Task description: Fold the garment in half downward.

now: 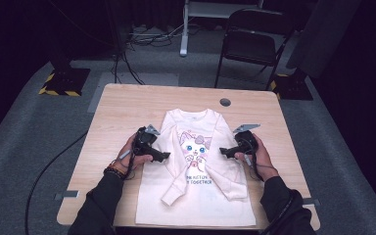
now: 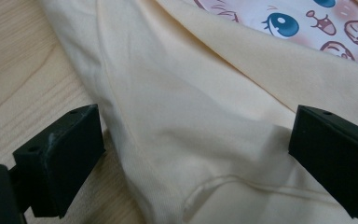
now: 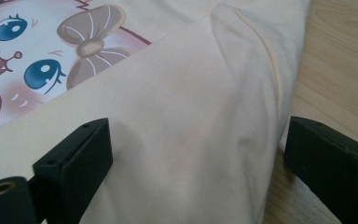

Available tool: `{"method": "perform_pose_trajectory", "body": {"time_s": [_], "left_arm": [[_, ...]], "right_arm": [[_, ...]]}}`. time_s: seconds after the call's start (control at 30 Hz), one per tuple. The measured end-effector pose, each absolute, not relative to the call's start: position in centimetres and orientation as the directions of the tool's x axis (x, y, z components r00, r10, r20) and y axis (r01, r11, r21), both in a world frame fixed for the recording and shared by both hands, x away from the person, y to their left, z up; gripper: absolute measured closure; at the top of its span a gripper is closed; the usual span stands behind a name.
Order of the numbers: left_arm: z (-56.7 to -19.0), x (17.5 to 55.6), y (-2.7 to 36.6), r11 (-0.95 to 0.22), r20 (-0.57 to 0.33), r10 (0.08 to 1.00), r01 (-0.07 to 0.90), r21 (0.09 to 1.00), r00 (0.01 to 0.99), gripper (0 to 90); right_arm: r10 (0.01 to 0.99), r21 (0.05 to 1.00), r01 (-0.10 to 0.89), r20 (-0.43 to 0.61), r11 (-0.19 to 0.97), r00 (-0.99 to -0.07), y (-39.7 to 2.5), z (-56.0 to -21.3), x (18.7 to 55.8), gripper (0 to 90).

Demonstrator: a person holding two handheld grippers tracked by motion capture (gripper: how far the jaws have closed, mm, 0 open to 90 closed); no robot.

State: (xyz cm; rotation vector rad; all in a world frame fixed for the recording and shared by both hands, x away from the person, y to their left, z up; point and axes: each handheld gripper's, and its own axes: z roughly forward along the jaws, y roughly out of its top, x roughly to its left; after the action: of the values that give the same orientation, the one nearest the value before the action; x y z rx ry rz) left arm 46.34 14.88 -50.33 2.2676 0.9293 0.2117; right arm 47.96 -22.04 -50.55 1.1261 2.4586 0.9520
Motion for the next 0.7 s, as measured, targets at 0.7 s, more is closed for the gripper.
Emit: {"method": "perform_pose_trajectory", "body": {"time_s": [0.7], "left_arm": [[-50.3, 48.2, 12.4, -0.473, -0.016, 0.778, 0.602, 0.643, 0.628, 13.4]], "right_arm": [[0.771, 0.662, 0.583, 0.011, 0.471, -0.636, -20.0, -50.0, 48.9, 32.9]]}}
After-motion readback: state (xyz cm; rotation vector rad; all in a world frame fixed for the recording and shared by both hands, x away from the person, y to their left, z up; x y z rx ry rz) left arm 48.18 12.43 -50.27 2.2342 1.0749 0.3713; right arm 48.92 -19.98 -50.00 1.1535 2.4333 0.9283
